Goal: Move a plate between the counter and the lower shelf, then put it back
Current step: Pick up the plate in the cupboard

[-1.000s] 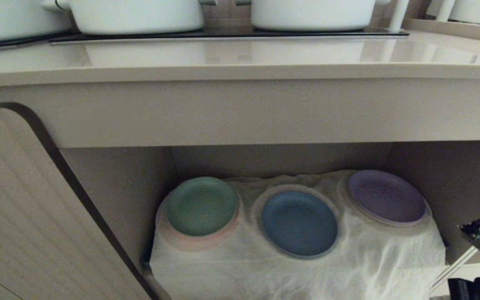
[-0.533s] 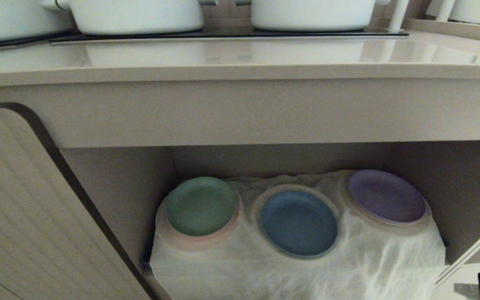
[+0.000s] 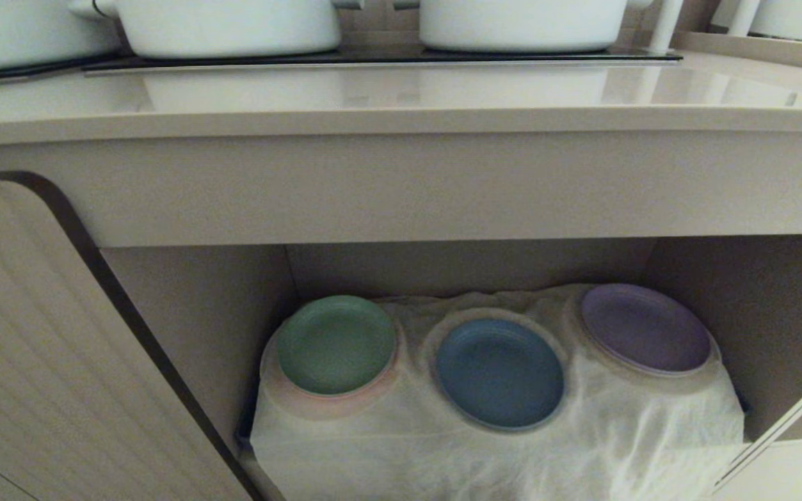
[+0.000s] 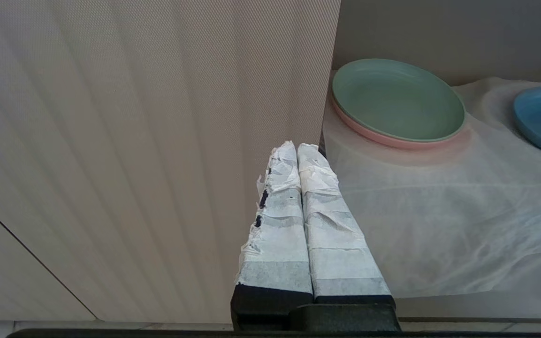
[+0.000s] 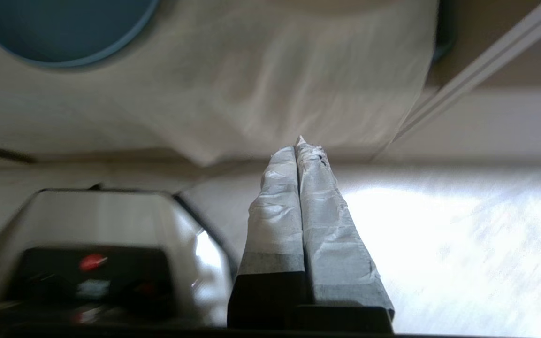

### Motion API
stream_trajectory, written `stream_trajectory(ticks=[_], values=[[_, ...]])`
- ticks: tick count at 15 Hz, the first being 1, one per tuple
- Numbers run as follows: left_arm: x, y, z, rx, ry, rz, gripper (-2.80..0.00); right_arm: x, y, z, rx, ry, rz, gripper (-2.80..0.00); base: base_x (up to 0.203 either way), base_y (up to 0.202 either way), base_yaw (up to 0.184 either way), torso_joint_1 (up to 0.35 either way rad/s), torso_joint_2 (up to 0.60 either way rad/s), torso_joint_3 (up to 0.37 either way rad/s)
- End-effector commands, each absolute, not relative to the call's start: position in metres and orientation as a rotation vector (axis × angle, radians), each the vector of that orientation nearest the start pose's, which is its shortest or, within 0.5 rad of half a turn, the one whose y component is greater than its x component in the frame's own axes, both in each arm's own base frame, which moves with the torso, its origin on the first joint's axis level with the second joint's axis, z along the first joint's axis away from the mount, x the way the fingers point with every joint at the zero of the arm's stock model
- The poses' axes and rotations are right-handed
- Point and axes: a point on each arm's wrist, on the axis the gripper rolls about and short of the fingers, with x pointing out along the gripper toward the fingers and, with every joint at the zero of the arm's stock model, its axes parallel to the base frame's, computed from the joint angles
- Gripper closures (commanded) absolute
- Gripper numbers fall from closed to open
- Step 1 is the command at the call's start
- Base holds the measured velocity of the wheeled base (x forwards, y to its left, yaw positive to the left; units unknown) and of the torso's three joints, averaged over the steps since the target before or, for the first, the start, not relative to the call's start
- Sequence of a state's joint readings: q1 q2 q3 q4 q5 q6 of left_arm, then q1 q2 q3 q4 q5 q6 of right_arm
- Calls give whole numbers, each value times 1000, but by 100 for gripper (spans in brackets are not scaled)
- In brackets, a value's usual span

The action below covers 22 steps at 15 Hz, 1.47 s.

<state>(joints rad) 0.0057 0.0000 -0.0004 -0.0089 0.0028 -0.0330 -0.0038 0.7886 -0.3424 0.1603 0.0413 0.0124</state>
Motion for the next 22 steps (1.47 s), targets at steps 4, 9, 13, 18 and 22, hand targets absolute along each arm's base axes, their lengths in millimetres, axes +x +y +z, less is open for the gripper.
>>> stream_trajectory(ticks=[4, 9, 13, 18, 22], values=[[-23, 0, 76, -34, -9, 9, 0, 28, 0, 107, -119, 424, 52, 0, 0, 0, 0, 0, 0, 0], [-23, 0, 77, -34, -11, 9, 0, 13, 0, 87, -154, 335, 35, 0, 0, 0, 0, 0, 0, 0], [-23, 0, 77, -34, -10, 9, 0, 1, 1, 83, -173, 249, 35, 0, 0, 0, 0, 0, 0, 0], [-23, 0, 77, -34, -10, 9, 0, -10, 1, 82, -180, 111, 56, 0, 0, 0, 0, 0, 0, 0], [-23, 0, 76, -34, -9, 9, 0, -21, 1, 80, -173, -23, 41, 0, 0, 0, 0, 0, 0, 0]])
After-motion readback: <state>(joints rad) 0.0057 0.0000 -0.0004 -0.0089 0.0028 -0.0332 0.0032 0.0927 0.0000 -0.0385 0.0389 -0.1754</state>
